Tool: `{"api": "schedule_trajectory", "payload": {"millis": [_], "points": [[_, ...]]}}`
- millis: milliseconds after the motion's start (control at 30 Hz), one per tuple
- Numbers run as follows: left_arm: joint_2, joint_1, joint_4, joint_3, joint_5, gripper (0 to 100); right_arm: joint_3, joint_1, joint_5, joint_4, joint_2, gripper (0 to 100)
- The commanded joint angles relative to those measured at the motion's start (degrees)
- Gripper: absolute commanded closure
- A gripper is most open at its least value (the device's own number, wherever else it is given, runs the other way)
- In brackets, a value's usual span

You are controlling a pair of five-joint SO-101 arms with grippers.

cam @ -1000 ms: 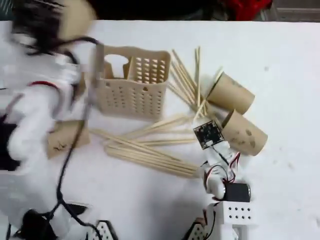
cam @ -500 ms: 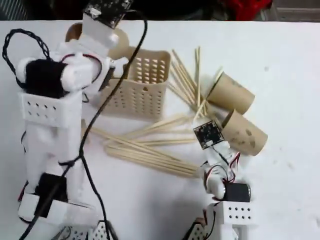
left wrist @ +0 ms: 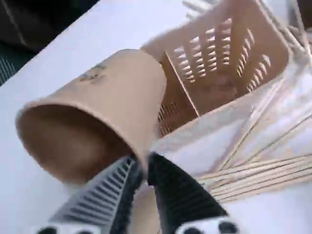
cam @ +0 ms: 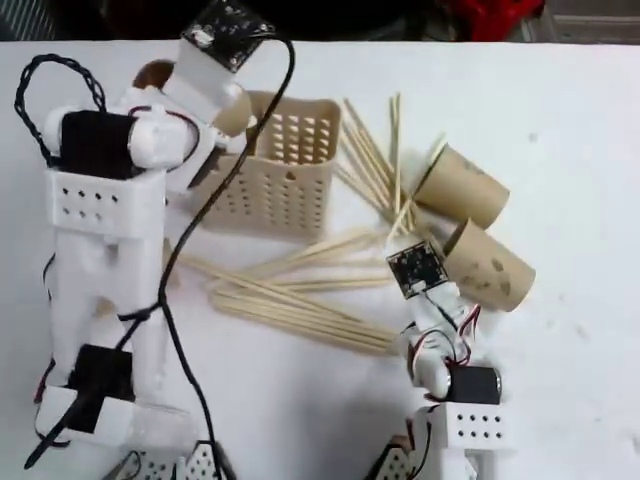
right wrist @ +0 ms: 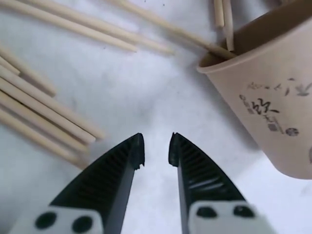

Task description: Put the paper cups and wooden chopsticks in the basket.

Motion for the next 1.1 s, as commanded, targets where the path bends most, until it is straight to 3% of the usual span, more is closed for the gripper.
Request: {"api": "schedule_trajectory", "payload": {"millis": [0,100,533,767,967,1067], "points": [[-0.48,-0.66,-1.67,-0.35,-0.62,91,-0.35,0.13,-0.26,-0.92,-0.4,90.6],[-0.48,-0.22,-2.73,-0.44,-0.62,86,-0.35,0.13,-0.26,-0.92,-0.4,90.6],[-0.22,-0.92,-10.99,0.18,0.26,86,-0.35,0.13,-0.26,-0.92,-0.4,90.6],[-0.31,-16.13,-9.67,0.18,11.08,86,-0.35,0.13,-0.26,-0.92,-0.4,90.6],[-0.22,-32.4,-5.98,0.26,10.55,86,-0.35,0.13,-0.26,-0.92,-0.4,90.6],[-0.22,-39.34,-6.68,4.31,5.45,86,-0.35,0.13,-0.26,-0.92,-0.4,90.6]]}}
